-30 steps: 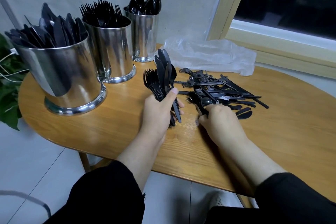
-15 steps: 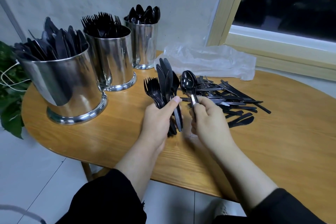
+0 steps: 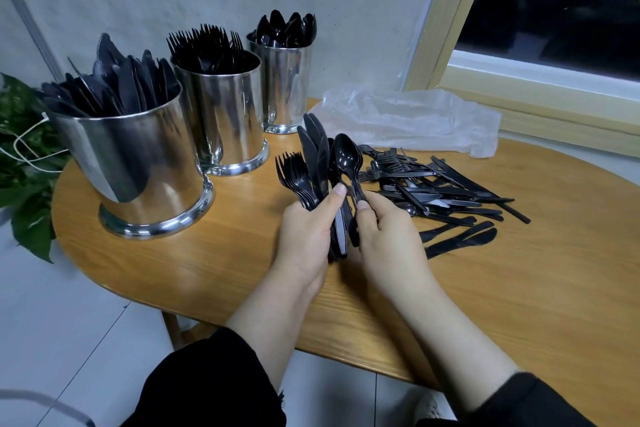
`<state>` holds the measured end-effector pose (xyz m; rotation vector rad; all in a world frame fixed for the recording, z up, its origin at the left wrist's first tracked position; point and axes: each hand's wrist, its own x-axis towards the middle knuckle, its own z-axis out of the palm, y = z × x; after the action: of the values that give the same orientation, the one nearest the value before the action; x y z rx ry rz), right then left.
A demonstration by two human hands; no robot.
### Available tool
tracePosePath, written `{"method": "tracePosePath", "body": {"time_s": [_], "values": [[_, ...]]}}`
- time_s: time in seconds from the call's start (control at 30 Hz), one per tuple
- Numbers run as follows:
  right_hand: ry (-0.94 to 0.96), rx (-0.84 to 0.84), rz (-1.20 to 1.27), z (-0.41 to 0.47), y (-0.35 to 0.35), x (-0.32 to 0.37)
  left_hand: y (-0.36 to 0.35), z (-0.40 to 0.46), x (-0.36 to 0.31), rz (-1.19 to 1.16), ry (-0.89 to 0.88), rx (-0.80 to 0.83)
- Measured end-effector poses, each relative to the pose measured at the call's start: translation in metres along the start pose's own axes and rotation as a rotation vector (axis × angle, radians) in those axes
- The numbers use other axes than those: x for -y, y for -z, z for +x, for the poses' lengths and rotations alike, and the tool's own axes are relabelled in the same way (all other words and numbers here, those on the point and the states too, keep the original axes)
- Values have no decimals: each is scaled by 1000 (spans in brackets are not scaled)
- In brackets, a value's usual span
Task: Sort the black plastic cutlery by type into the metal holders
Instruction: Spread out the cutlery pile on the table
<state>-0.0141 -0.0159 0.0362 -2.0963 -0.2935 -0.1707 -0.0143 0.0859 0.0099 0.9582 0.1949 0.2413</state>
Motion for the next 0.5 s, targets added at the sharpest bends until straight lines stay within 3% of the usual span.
{"method": "tracePosePath", "body": {"time_s": [0.17, 0.5], "values": [[-52, -15, -4, 1, -1, 3, 0, -2, 0, 7, 33, 11], [23, 63, -263, 8, 10, -7, 1, -2, -1, 64, 15, 72]]}}
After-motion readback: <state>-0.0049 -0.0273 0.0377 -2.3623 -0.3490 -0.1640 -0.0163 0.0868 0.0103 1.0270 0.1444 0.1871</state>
